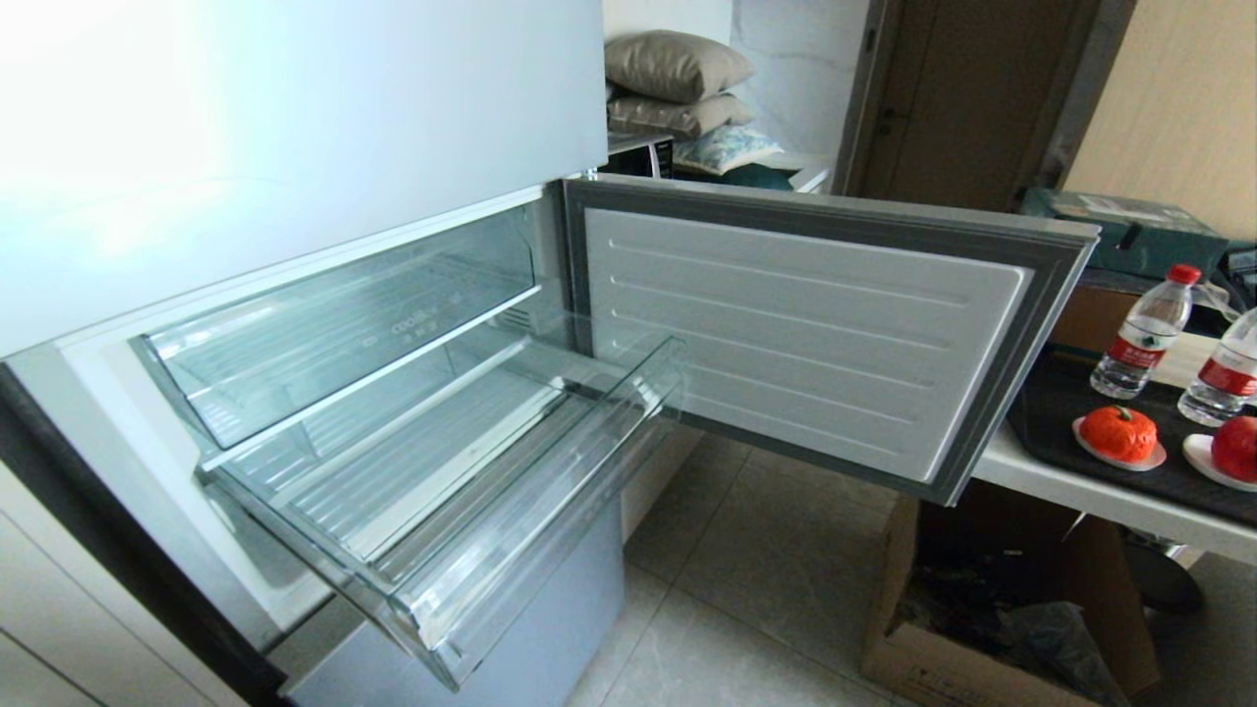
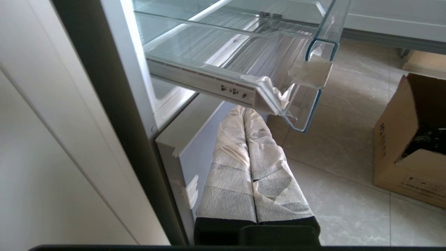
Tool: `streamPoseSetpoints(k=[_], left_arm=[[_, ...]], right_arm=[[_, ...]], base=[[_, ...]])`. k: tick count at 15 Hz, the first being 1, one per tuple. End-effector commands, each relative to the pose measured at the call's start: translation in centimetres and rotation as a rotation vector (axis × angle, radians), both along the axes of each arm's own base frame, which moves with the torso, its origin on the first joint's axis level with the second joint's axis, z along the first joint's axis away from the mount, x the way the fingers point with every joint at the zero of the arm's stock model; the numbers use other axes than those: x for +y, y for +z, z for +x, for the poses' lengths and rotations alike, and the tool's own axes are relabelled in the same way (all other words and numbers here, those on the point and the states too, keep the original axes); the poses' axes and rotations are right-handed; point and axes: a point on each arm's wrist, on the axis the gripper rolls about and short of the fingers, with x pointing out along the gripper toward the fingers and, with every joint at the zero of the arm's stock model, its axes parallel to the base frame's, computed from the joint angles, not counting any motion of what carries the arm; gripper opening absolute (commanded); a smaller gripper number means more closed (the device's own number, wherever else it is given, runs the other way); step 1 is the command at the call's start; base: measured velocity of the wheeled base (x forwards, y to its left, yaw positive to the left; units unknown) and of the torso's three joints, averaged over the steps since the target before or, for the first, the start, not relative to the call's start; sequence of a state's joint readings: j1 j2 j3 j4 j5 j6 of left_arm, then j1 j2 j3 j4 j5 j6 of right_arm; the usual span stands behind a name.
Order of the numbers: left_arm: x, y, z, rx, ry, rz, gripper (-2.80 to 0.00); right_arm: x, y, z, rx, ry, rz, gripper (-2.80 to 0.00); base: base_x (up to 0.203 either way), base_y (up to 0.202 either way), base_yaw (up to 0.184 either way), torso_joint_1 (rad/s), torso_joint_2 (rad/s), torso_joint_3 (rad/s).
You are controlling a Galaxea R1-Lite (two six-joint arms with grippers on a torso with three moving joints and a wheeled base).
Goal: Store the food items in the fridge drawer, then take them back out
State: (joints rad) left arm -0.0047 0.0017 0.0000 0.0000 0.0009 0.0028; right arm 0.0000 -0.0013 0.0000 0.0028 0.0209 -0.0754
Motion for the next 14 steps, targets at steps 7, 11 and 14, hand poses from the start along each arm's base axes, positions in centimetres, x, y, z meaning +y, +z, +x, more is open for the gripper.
streamPoseSetpoints(k=[7, 11, 14], left_arm=[[0.0, 0.0, 0.0, 0.000, 0.001, 0.000, -2.80], [0.0, 0.0, 0.0, 0.001, 0.001, 0.000, -2.80], [0.0, 0.0, 0.0, 0.001, 0.001, 0.000, -2.80]], right_arm=[[-0.5, 8.7, 1.2, -0.010, -0.315, 0.116, -2.80], [-2.5, 11.2, 7.2, 0.193, -0.645, 0.230, -2.80], [-5.1, 10.9, 11.5, 0.294, -0.684, 0.299, -2.80]], base=[[0.000, 0.000, 0.000, 0.000, 0.00, 0.000], [0.000, 0.000, 0.000, 0.000, 0.00, 0.000], [0.000, 0.000, 0.000, 0.000, 0.00, 0.000]])
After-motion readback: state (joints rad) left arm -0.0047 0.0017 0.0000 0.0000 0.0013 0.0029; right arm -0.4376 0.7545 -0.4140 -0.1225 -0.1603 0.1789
